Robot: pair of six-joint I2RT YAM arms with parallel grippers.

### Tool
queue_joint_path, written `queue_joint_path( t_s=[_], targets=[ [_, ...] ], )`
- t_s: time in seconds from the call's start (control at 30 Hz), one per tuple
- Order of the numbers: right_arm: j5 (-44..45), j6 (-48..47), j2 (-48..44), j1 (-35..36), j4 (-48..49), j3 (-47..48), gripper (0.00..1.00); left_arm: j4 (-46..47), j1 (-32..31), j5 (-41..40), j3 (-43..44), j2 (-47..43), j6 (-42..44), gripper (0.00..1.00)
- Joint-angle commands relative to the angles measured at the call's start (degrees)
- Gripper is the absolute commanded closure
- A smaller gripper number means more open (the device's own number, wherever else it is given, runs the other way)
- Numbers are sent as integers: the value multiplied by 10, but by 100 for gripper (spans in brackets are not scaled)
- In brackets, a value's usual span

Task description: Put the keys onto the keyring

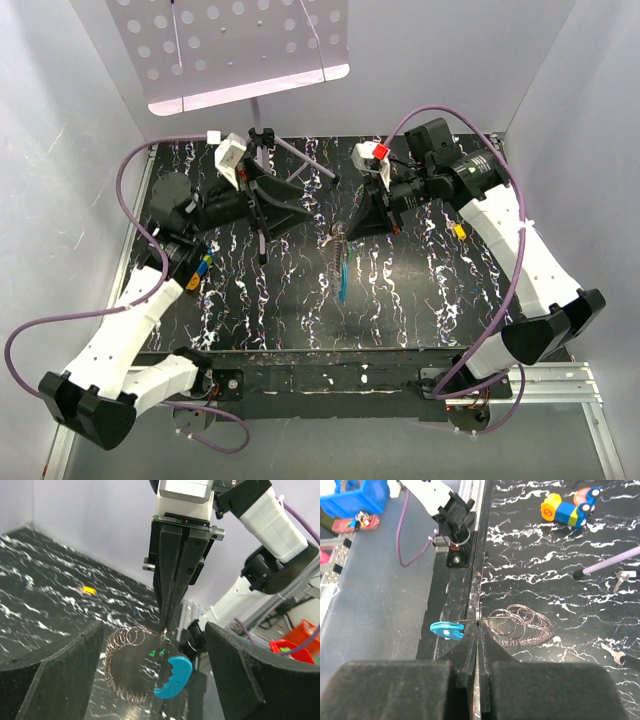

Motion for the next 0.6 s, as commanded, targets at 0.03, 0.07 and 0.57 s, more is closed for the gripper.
queue_joint_path(
  t_s=[0.03, 0.07, 0.57],
  targets=[
    [8, -136, 36, 0, -155, 59, 99, -275, 12, 137, 103, 69, 60, 17],
    [6, -142, 42, 0, -165, 61, 99, -288, 11, 148, 112, 85, 64, 16],
    [-25, -143, 105, -1, -211, 54, 99, -304, -33, 176, 164, 190, 72, 34]
  ],
)
